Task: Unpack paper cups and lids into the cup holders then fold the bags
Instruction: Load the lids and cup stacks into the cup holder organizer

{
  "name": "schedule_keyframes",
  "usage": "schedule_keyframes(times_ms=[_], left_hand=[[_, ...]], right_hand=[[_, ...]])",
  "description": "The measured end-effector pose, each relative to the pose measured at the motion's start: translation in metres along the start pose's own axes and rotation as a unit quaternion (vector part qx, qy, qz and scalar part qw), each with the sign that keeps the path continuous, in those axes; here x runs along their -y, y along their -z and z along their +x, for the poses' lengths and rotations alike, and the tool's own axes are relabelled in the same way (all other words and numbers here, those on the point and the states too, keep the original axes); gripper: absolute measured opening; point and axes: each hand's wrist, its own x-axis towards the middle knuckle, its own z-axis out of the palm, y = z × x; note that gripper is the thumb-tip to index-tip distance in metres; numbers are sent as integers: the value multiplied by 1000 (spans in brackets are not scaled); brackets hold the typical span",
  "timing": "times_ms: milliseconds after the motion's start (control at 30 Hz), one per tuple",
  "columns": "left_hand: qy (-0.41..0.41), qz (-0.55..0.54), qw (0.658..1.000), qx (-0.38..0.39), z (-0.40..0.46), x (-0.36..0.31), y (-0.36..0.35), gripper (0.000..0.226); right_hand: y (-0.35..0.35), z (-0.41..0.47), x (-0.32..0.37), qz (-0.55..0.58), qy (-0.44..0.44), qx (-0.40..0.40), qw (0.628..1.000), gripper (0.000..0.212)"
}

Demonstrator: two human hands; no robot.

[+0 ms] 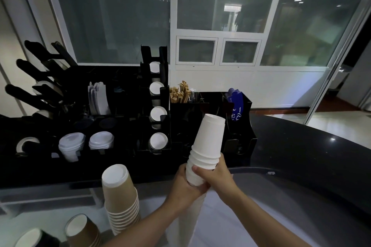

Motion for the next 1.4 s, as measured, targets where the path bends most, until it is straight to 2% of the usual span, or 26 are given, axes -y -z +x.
schedule_keyframes(times_ms=[67, 233, 367, 467, 667, 733, 800, 900, 1000, 1133, 1267, 1333, 1400], left_hand=[[2, 20, 1000, 11, 2, 8, -1, 71], [53, 83, 994, 54, -6, 48, 5, 87], [37, 103, 993, 51, -15, 65, 12, 83], [35, 93, 993, 60, -15, 65, 18, 89], [-33, 60, 995, 71, -16, 46, 28, 102], [-57, 39, 996, 54, -18, 36, 32, 100], [-89, 1, 996, -4, -18, 18, 37, 89], [-129, -61, 986, -82, -4, -32, 49, 88], [-148, -87, 982, -72, 17, -86, 65, 91], [-147, -45, 982, -106, 38, -134, 86, 61], [-151, 7, 978, -141, 57, -161, 117, 59], [-155, 31, 978, -140, 68, -170, 135, 61], [-163, 59, 975, -142, 79, -176, 151, 64]], right_hand=[[1, 0, 1, -19, -6, 4, 1000, 78], [15, 5, 19, -5, 21, 41, 999, 75], [27, 9, 35, 1, -24, 84, 996, 86], [28, 13, 41, 56, -37, 127, 990, 85], [22, 25, 53, 95, -57, 138, 984, 95], [19, 29, 56, 96, -54, 141, 984, 97], [16, 36, 62, 97, -46, 143, 984, 97], [7, 51, 78, 87, -33, 165, 982, 82], [-4, 73, 99, 91, -19, 175, 980, 70], [-18, 103, 124, 86, 13, 208, 974, 63], [-31, 125, 147, 54, 28, 234, 970, 68], [-35, 136, 160, -4, 51, 198, 979, 73], [-38, 152, 175, -36, 91, 113, 989, 83]])
